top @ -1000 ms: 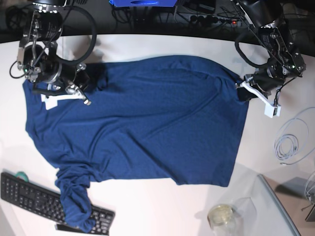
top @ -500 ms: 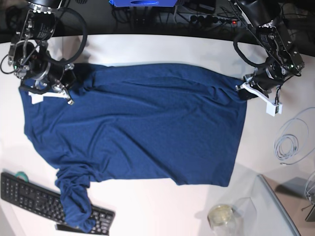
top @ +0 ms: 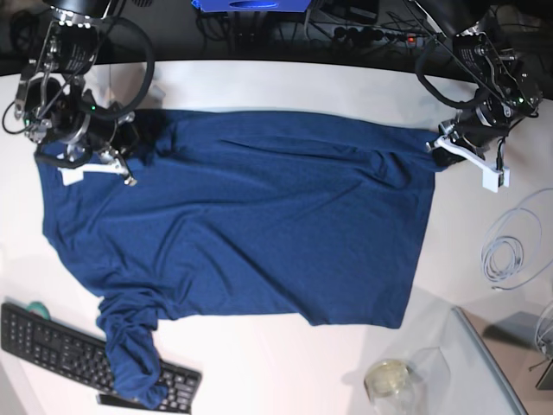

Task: Layout the t-shirt on the table in an organized manner, then fold the t-shirt properly
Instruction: 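Lower the held corners onto the shirt and move the left gripper inward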

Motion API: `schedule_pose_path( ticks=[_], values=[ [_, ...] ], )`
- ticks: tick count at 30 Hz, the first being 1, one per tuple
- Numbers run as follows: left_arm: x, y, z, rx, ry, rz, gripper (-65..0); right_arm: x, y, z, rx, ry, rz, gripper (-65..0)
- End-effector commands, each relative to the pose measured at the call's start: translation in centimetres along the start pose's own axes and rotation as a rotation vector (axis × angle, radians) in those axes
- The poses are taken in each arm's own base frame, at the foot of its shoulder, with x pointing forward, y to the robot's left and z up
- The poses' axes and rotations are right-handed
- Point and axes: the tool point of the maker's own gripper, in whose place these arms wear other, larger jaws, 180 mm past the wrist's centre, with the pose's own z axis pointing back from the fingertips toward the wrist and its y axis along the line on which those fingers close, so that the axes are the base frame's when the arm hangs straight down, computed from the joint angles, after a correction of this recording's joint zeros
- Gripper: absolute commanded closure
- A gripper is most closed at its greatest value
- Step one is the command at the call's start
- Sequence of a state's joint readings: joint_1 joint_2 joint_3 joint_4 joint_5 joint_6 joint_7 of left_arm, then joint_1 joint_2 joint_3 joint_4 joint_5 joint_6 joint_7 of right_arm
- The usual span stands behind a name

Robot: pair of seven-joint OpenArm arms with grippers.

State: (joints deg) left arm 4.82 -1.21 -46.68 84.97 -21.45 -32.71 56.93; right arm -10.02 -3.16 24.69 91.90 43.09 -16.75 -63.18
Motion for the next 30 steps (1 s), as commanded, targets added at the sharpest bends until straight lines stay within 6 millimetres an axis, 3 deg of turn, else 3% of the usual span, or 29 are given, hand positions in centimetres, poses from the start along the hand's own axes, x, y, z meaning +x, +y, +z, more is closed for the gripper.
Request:
schedule_pose_path(
  ticks=[1,4,10,16,20,28,30],
  values=[
    [2.0,-0.4,0.1,-0.012,-0.057,-0.003,0.0,0.7,1.2,0.5,0.031,-0.023,0.010,0.0],
    [2.6,-1.2,-0.3,-0.028,-0.063,-0.001,0.0,1.4,2.0,0.3,0.044,-0.031,0.015,-1.4],
    [2.4,-2.3,-2.5,-0.079,-0.034,0.062,0.0,1.8,2.2,-0.3,0.044,-0.020,0.003,-24.2],
    [2.0,-2.7,-3.5,-0.097,-0.015,0.097,0.0,2.8,2.0,-0.1,0.045,-0.077,0.009,-24.5],
    [2.0,-1.9,-3.6,-0.050,-0.015,0.183,0.0,2.6,1.7,-0.1,0.039,-0.079,0.007,-24.5],
    [3.2,-2.3,-3.8,-0.058,-0.035,0.187,0.0,2.5,1.5,-0.1,0.036,-0.076,0.005,-24.5],
    [3.3,-2.5,-3.9,-0.064,-0.035,0.183,-11.7,2.3,1.5,-0.1,0.035,-0.069,0.005,-24.5]
  ],
)
